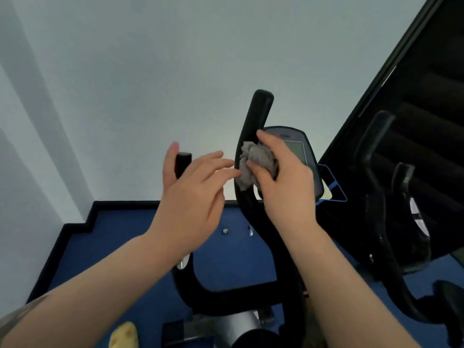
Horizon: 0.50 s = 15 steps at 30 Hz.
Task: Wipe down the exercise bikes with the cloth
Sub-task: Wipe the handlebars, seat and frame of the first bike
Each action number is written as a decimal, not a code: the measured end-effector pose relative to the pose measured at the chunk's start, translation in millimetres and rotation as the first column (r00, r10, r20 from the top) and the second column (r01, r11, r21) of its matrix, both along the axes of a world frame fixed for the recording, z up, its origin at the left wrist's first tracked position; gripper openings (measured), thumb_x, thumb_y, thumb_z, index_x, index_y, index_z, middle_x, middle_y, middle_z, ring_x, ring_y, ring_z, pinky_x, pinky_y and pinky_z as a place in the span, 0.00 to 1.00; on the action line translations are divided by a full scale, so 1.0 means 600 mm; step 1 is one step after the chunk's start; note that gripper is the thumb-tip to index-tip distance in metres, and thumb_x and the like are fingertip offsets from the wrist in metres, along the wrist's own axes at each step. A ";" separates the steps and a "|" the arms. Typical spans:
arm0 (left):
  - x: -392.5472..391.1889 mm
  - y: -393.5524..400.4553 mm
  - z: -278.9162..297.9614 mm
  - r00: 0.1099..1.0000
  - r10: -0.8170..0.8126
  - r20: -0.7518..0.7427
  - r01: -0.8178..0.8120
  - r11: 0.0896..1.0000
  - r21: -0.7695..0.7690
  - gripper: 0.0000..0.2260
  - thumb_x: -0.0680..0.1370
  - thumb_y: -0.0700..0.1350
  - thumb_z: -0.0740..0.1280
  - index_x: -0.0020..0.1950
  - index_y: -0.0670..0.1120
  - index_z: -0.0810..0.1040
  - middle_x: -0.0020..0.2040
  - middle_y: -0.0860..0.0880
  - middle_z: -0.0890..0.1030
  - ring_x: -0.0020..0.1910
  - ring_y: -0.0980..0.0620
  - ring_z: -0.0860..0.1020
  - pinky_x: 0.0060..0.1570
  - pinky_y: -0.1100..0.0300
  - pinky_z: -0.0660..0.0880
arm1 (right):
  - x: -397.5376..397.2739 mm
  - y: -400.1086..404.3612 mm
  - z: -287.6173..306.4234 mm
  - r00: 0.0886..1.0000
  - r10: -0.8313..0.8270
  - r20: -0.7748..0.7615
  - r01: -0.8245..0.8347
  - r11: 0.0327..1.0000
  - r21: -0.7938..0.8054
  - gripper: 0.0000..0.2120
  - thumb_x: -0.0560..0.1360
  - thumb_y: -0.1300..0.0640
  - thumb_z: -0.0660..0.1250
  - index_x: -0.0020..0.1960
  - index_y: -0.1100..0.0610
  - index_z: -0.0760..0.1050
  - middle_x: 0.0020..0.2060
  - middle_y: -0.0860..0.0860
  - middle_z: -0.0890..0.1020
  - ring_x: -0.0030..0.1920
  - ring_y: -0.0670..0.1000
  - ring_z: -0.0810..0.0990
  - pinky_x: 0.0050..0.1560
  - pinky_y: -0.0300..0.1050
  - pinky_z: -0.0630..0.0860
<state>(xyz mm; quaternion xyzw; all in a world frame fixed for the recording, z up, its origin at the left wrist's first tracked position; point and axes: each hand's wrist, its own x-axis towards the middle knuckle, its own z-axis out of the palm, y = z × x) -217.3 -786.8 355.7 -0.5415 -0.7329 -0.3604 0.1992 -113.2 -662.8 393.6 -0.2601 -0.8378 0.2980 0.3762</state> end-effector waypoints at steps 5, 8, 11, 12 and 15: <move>-0.004 -0.002 -0.015 0.993 0.092 0.075 -0.095 0.995 0.031 0.22 0.73 0.30 0.65 0.64 0.46 0.78 0.76 0.46 0.66 0.77 0.44 0.60 0.75 0.39 0.47 | 0.057 -0.040 -0.048 0.997 -0.032 0.066 0.030 0.999 0.021 0.15 0.77 0.54 0.69 0.62 0.43 0.79 0.43 0.38 0.84 0.43 0.39 0.81 0.45 0.31 0.75; -0.009 0.004 -0.015 0.993 0.100 0.058 -0.098 0.994 -0.038 0.23 0.70 0.29 0.69 0.63 0.44 0.79 0.76 0.42 0.66 0.75 0.37 0.61 0.69 0.33 0.61 | 0.029 -0.009 -0.024 0.993 -0.090 0.074 0.079 0.987 0.139 0.10 0.77 0.53 0.69 0.57 0.46 0.81 0.39 0.42 0.83 0.40 0.44 0.79 0.40 0.37 0.72; -0.008 0.002 -0.014 0.982 0.168 0.083 -0.165 0.985 -0.044 0.26 0.70 0.30 0.69 0.67 0.43 0.75 0.78 0.40 0.59 0.77 0.38 0.57 0.72 0.36 0.60 | -0.019 -0.014 -0.015 0.992 -0.092 0.084 0.079 0.985 0.152 0.17 0.79 0.54 0.66 0.67 0.44 0.75 0.63 0.41 0.78 0.60 0.41 0.73 0.50 0.30 0.66; -0.006 0.000 -0.014 0.976 0.179 0.120 -0.176 0.984 -0.036 0.28 0.70 0.30 0.68 0.70 0.43 0.73 0.80 0.41 0.56 0.78 0.39 0.54 0.75 0.42 0.57 | -0.018 -0.023 -0.025 0.985 -0.120 0.123 0.097 0.980 0.175 0.18 0.79 0.53 0.66 0.68 0.42 0.73 0.68 0.41 0.74 0.63 0.40 0.70 0.51 0.30 0.64; -0.001 -0.005 -0.012 0.938 0.143 0.316 -0.153 0.988 0.006 0.34 0.74 0.29 0.64 0.77 0.47 0.61 0.81 0.48 0.45 0.79 0.46 0.50 0.67 0.75 0.55 | 0.030 -0.038 -0.049 0.989 -0.100 0.112 0.080 0.981 0.176 0.18 0.77 0.53 0.69 0.66 0.41 0.76 0.62 0.40 0.79 0.60 0.40 0.74 0.49 0.29 0.67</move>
